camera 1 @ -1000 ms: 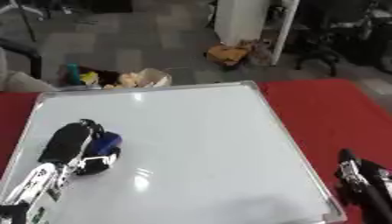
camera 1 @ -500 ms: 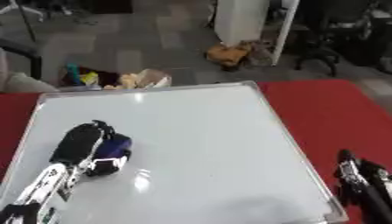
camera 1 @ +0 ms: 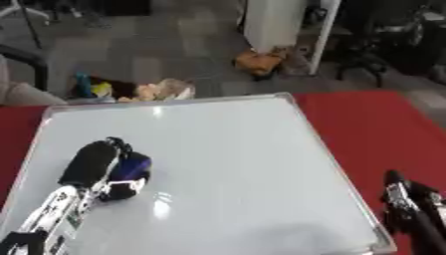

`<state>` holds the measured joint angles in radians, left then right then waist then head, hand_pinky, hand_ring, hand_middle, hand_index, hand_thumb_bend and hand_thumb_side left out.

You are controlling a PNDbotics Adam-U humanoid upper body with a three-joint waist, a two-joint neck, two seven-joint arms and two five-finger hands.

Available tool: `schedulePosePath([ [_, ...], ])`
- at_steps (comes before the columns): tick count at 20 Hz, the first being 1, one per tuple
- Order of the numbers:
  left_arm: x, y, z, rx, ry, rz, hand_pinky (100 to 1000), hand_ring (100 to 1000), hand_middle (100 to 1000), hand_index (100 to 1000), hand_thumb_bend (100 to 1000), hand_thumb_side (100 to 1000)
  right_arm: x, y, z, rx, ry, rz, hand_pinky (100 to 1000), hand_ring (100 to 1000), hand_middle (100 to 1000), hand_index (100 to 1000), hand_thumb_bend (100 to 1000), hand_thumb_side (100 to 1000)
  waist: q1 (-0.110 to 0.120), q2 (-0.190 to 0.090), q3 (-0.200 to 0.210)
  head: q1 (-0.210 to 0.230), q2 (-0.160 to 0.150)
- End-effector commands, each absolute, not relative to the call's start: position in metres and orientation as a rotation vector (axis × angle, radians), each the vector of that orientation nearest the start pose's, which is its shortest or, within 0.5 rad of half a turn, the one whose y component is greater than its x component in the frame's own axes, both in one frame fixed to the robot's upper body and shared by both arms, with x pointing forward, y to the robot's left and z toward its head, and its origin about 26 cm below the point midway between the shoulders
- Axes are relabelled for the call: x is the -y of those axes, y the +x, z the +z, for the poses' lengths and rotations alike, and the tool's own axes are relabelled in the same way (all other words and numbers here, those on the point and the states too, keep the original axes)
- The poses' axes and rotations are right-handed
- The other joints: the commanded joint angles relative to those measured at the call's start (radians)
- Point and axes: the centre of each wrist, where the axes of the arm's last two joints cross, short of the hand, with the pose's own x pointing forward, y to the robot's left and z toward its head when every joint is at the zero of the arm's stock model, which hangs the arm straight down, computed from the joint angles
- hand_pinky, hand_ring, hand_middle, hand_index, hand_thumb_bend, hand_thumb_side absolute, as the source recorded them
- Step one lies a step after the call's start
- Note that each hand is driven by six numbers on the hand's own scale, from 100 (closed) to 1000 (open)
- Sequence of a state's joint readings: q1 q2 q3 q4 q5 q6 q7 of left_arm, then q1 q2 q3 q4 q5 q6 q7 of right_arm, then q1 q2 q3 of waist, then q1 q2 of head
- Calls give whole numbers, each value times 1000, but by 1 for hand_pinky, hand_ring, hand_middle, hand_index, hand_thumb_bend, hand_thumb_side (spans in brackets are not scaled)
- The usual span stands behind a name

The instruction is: Wipe the whiteboard clean with a brush.

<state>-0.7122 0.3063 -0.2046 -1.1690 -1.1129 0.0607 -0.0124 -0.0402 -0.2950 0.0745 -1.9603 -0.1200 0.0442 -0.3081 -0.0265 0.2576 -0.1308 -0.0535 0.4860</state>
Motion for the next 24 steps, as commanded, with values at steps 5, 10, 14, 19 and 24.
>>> schedulePosePath([
  [5, -247, 434, 99, 1400, 1226, -1200, 554, 518, 472, 548, 436, 346, 266, 269, 119, 1971, -214, -27, 100, 100, 100, 387, 100, 554, -2, -3, 0, -3, -10],
  [10, -267, 433, 104, 1365, 1272, -1108, 551, 518, 472, 548, 435, 345, 267, 269, 119, 1971, -217, -28, 100, 100, 100, 387, 100, 554, -2, -4, 3, -5, -11],
  [14, -280, 432, 108, 1343, 1304, -1049, 551, 518, 472, 548, 437, 343, 267, 269, 119, 1971, -219, -29, 100, 100, 100, 387, 100, 554, 0, -5, 4, -7, -12],
  [19, -297, 430, 114, 1314, 1344, -978, 548, 518, 471, 547, 436, 341, 268, 269, 119, 1971, -222, -31, 100, 100, 100, 387, 100, 554, 0, -6, 4, -8, -13],
  [24, -308, 429, 118, 1296, 1363, -915, 544, 518, 471, 546, 433, 339, 268, 269, 119, 1972, -223, -31, 100, 100, 100, 387, 100, 554, 0, -6, 6, -9, -12],
])
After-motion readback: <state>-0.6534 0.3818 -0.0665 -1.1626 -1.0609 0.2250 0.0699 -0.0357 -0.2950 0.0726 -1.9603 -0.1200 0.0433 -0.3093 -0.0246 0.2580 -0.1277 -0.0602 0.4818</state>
